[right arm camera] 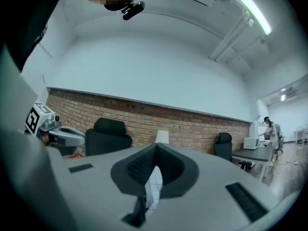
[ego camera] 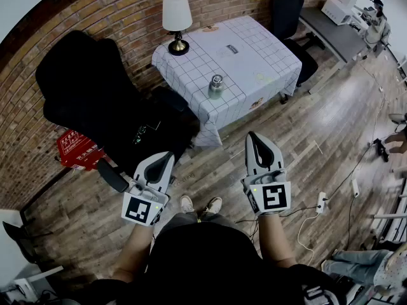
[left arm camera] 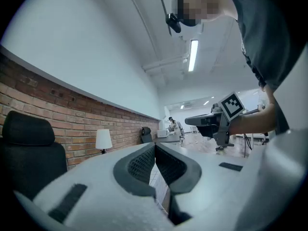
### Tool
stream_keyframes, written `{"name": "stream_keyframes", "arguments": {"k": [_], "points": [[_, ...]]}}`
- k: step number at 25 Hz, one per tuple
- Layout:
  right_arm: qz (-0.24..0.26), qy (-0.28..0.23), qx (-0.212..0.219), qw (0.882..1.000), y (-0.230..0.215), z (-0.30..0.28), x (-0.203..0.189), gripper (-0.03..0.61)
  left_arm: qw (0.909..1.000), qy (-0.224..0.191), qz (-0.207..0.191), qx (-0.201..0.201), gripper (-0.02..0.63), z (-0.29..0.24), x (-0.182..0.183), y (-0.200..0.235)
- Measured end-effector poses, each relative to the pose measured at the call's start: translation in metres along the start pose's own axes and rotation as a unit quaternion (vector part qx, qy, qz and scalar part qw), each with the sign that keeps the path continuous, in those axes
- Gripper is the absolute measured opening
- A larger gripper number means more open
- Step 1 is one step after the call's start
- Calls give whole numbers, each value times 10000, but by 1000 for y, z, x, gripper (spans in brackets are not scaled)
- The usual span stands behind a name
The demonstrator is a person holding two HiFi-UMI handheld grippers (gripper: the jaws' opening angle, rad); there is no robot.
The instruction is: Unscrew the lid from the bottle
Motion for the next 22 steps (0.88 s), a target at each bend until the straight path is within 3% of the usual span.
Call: {"name": "stream_keyframes", "arguments": {"k": [4, 8, 12, 22], "points": [[-31, -3, 17, 10000, 0, 6, 1, 12, 9996, 248, 93, 40, 23, 2, 2, -5], [-379, -48, 28, 9993, -7, 11, -1, 12, 9998, 180, 110, 25, 23, -2, 1, -9], [-337, 113, 25, 9994, -17, 19, -11, 12, 9989, 345, 305, 63, 23, -6, -7, -17], [-522, 238, 221, 9981, -40, 34, -41, 14, 9991, 394, 156, -21, 23, -34, -22, -43]]}}
Point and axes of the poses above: the fingertips, and each gripper's own axes: z backward along the fingers, y to its left, x out of its top, the point moved 6 cm from there along z, backward along the fingers, and after that the axes turned 6 degrees about -y, right-handed, at the moved point
